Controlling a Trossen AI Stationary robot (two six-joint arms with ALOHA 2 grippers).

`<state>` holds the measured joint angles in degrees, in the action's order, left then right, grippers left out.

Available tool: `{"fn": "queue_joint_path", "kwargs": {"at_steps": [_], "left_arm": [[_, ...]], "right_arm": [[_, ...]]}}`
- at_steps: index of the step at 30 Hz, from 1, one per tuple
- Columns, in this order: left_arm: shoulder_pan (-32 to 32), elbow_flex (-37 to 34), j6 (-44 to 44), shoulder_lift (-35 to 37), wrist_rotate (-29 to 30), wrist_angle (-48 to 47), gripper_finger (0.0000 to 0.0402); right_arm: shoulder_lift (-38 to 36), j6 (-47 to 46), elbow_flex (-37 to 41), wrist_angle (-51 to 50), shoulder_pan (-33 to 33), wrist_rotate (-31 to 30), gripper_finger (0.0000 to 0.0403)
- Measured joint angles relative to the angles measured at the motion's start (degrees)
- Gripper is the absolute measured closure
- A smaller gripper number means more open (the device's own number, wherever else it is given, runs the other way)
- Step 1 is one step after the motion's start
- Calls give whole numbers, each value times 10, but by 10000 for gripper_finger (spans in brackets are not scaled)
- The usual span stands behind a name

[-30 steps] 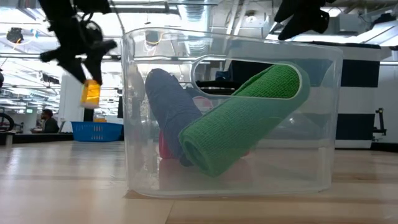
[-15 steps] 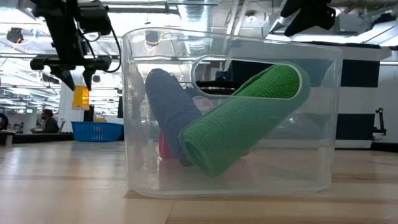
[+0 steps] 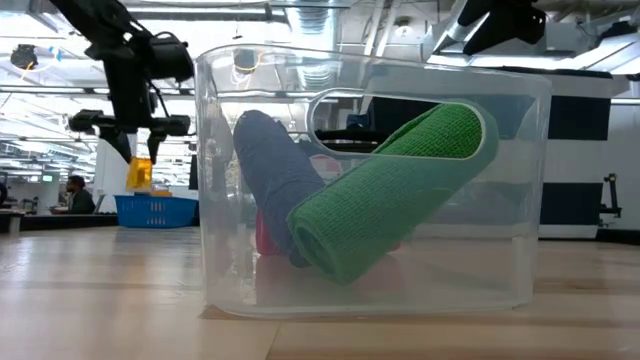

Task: Pick & place medical supplies in basket/bin
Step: Put the orange pill bottle into the blue bin

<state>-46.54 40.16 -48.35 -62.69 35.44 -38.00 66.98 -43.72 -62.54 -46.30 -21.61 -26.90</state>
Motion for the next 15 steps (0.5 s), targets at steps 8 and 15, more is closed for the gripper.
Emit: {"fn": "queue_joint_path", "kwargs": {"at_steps": [8,15], "left_arm": [[0,0,1,-64,0,59,238],[-4,0,1,-104,0,96,232]], "right_arm": [[-6,-17,0,-16,0,-1,172],[-7,-42,0,-30,-6,-2,172]]}}
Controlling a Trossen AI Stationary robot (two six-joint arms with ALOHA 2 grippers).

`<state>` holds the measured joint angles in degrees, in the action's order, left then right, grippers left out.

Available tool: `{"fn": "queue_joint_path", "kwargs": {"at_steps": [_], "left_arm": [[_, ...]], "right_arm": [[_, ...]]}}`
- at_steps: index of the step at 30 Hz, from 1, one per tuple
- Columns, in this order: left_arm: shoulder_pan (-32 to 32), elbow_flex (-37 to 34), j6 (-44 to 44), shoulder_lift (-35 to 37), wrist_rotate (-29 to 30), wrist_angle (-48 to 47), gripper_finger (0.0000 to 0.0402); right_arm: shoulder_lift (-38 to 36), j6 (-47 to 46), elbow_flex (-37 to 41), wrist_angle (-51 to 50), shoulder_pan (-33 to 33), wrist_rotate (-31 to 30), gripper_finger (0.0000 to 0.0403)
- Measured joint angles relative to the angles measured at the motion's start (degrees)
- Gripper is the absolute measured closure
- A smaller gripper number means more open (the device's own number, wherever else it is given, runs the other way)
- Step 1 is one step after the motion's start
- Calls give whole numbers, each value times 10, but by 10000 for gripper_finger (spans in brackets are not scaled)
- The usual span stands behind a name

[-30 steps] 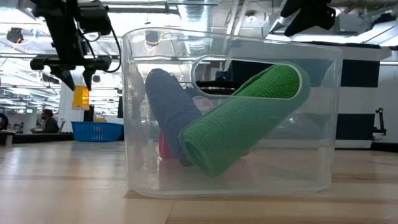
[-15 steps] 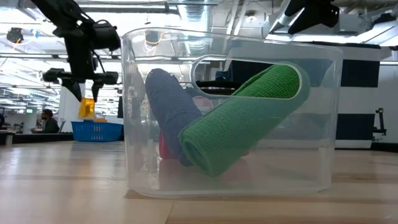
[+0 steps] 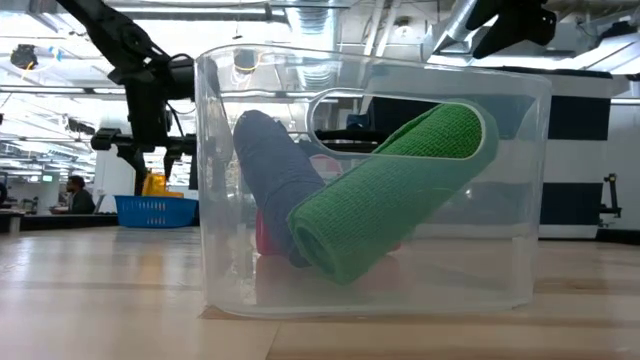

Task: Pick & place medical supplies in basket/bin
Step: Put the orange pill bottle into the blue bin, then return to Home Position

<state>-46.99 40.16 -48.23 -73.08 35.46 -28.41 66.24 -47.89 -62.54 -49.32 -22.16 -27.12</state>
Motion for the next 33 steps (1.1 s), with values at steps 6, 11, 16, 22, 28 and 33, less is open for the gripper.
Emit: {"fn": "queue_joint_path", "kwargs": {"at_steps": [6,11,16,22,28,33], "left_arm": [[0,0,11,-21,6,0,230],[0,0,10,-28,19,6,229],[0,-5,9,-27,22,16,229],[0,-5,9,-27,22,15,204],[0,-5,9,-26,22,15,161],[1,-6,10,-20,17,14,141]], "right_arm": [[0,-8,0,0,0,0,172],[0,-8,0,0,0,-2,172],[0,-8,0,0,1,-3,172],[0,-8,0,0,1,-4,172],[0,-8,0,-3,1,-4,172],[0,-8,0,-4,1,-4,172]]}}
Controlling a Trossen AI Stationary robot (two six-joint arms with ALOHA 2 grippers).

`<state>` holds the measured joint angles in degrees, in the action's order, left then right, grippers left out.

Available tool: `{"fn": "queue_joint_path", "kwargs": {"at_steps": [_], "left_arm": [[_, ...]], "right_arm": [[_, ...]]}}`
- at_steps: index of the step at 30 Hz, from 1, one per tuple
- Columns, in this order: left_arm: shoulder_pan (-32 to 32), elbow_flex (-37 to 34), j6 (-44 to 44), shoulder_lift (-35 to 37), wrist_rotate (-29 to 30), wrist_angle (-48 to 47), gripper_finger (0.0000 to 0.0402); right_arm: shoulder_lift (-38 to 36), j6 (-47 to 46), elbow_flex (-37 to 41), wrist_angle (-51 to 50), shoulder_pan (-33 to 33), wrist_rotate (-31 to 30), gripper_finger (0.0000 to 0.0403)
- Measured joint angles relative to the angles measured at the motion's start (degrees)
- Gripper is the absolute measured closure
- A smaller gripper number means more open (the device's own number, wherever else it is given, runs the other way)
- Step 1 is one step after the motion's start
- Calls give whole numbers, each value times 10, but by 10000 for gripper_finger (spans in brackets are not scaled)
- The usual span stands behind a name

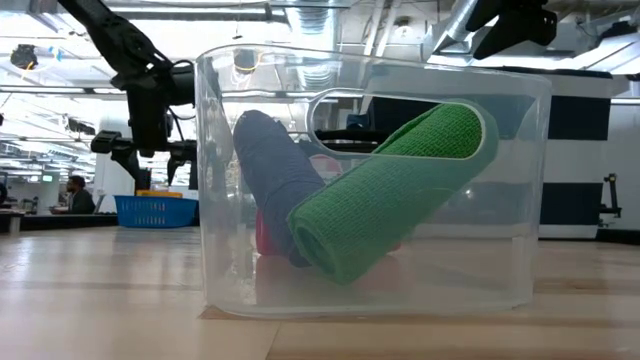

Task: Pick & place medical supplies in basket/bin
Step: Return to Home Position

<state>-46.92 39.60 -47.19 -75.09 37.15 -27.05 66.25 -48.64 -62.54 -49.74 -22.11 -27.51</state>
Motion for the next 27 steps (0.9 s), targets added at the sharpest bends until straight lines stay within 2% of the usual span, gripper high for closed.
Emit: {"fn": "queue_joint_path", "kwargs": {"at_steps": [6,11,14,17,19,20,24,27], "left_arm": [[7,0,7,50,-7,0,136],[22,0,91,120,-83,7,146],[43,0,195,162,-196,25,156],[82,0,312,195,-367,53,170],[121,0,346,213,-460,73,179],[144,0,348,219,-484,83,184],[251,0,347,231,-494,120,202],[343,0,338,223,-461,175,219]], "right_arm": [[0,1,0,0,0,-1,172],[0,2,0,0,0,-11,172],[0,3,0,0,0,-11,172],[0,10,0,0,0,-12,172],[0,15,0,0,0,-13,172],[0,15,0,0,0,-13,172],[0,17,0,0,0,-13,172],[0,17,0,4,-6,-13,172]]}}
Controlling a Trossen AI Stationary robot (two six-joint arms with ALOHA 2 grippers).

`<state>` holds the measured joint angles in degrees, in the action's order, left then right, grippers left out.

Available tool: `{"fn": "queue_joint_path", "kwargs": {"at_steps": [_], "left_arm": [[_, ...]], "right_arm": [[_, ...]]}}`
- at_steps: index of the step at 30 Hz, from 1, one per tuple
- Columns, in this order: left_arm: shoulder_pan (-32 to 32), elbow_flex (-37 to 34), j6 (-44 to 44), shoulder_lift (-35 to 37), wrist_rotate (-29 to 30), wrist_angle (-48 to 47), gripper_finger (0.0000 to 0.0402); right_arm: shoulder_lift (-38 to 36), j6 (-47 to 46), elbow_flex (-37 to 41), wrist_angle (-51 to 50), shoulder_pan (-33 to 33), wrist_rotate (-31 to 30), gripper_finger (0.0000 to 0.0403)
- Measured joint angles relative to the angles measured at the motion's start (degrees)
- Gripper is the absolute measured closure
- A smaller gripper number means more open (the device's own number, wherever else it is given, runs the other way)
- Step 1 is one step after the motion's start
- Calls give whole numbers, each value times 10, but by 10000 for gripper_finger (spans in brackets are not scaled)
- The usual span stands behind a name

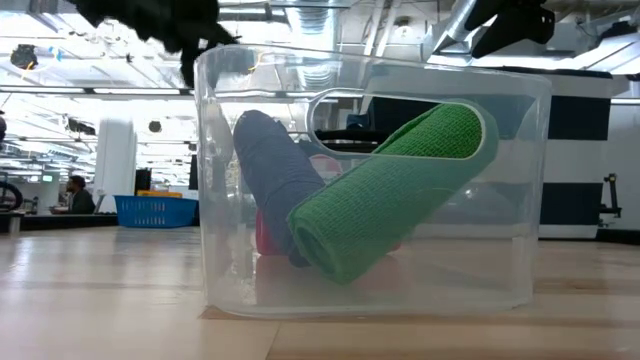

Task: Pick & place medical supplies in basket/bin
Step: Return to Home Position

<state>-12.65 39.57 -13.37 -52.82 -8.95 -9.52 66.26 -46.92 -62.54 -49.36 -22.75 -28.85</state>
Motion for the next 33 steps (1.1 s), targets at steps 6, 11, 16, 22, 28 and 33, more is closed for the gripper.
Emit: {"fn": "queue_joint_path", "kwargs": {"at_steps": [6,11,16,22,28,33], "left_arm": [[160,0,-18,-32,118,132,265],[233,0,-11,-30,214,140,296],[244,-26,7,11,233,150,317],[237,-148,-20,130,209,214,341],[238,-241,-2,269,177,216,371],[236,-307,8,362,179,216,379]], "right_arm": [[0,5,0,7,-26,0,172],[0,21,0,39,-61,0,172],[0,24,0,74,-97,0,172],[1,22,0,115,-120,-7,172],[1,-57,0,124,-126,-50,172],[1,-116,0,127,-132,-76,172]]}}
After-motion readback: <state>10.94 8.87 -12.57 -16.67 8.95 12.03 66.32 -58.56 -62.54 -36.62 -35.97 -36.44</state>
